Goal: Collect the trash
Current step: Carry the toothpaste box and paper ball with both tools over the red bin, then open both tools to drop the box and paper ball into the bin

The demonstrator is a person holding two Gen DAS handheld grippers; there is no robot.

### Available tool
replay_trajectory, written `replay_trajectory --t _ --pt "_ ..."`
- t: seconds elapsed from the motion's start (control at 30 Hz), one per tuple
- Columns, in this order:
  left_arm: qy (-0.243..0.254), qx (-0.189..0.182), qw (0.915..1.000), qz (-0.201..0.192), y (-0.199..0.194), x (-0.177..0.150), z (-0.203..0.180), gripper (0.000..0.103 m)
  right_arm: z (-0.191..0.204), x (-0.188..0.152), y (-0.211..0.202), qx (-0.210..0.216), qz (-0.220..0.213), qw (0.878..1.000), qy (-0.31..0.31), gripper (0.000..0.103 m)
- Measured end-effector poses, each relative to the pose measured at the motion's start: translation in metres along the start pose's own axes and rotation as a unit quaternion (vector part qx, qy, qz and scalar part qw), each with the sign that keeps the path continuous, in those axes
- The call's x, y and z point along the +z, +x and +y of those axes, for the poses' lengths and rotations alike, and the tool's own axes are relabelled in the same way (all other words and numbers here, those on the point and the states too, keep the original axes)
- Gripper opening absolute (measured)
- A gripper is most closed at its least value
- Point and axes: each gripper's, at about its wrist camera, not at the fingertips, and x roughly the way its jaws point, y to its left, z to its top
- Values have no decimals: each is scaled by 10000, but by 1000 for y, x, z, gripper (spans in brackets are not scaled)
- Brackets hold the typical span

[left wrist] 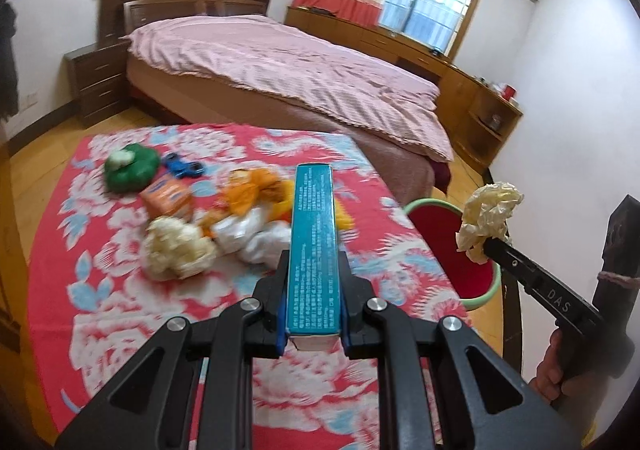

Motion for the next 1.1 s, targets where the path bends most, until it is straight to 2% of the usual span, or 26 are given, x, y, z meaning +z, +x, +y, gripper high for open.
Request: replay_trajectory --t 0.3,0.47,0.8,1.0,1.03,1.1 --pt "444 -527 9968 416 46 15 -63 18 -71 12 -3 -520 -96 9974 498 11" --pt "739 -663 9931 617 78 18 -98 18 -103 12 9 -757 -9 9946 708 11" --pt "1173 -1096 9803 1150 151 7 -155 18 -165 0 38 -903 340 9873 1259 11" --pt "1274 -1214 9753 1334 183 5 -172 19 -192 -9 54 -887 471 9816 1622 14" --pt "1281 -1209 9753 1333 185 5 -174 21 -195 -10 55 -904 459 9810 1651 14" --pt "1247 -1154 9765 1327 189 8 -174 36 -201 -12 56 -956 432 9792 1736 17"
